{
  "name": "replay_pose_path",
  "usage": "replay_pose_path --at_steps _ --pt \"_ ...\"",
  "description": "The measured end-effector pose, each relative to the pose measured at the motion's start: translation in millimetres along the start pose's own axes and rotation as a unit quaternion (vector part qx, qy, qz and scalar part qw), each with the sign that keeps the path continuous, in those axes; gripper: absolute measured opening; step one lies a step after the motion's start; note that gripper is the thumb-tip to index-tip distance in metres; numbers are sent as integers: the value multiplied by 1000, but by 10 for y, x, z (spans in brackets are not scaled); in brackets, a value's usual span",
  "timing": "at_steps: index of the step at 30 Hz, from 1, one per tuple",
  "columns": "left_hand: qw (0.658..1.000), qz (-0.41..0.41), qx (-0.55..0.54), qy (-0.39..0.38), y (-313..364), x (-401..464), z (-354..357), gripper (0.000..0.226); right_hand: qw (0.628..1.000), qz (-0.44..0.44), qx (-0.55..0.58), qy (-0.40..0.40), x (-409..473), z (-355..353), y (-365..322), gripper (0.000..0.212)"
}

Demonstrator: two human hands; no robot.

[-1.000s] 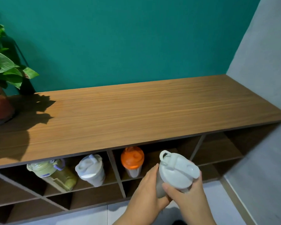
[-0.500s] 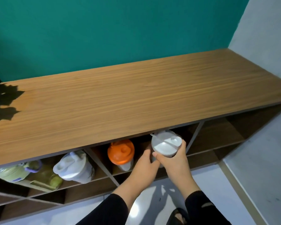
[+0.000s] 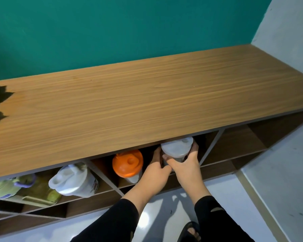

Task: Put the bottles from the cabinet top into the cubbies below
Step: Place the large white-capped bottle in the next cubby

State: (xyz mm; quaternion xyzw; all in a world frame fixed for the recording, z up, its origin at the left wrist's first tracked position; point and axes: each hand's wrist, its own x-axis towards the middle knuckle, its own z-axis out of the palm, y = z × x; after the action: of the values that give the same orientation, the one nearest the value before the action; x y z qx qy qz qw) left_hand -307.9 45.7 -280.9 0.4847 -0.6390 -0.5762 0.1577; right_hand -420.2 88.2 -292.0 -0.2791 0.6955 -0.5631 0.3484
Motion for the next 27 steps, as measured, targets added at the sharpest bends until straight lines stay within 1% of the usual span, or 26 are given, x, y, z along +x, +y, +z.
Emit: replay_pose_path --at_steps 2,4,6,7,8,10,12,13,16,21,23,25,27 --pt "1000 -7 1 3 15 -19 0 79 1000 15 0 -3 2 7 23 101" --pt "999 -41 12 14 7 -70 7 71 999 40 -13 -9 -23 6 45 106" --pt "997 -74 2 23 -29 -151 12 55 995 77 -54 -22 -56 -1 57 99" --pt "996 -83 -3 18 -52 -205 30 44 992 94 -74 -28 -74 -9 51 92" --pt "996 -85 -7 10 -67 -260 53 39 990 103 -86 -30 -83 -23 62 90" --pt "997 -77 -15 -16 -97 -325 109 44 989 112 -92 -37 -83 -55 76 81" --pt "997 -61 -31 -36 -86 -330 143 45 986 120 -103 -55 -95 -69 91 62" --pt "997 -62 -37 -32 -66 -313 148 43 985 121 -109 -57 -107 -70 107 57" --pt "996 -74 -44 2 9 -248 115 30 984 126 -116 -47 -145 -63 156 57" --pt "995 -94 -37 5 87 -165 55 9 983 138 -109 -41 -177 -30 137 57" --pt "993 -108 -36 12 100 -161 38 9 981 150 -119 -38 -189 -14 144 61" --pt "994 -104 -42 13 57 -186 37 24 970 181 -157 -45 -217 -10 139 62" --pt "993 -109 -44 -2 -50 -300 40 44 952 205 -208 -94 -266 3 143 48"
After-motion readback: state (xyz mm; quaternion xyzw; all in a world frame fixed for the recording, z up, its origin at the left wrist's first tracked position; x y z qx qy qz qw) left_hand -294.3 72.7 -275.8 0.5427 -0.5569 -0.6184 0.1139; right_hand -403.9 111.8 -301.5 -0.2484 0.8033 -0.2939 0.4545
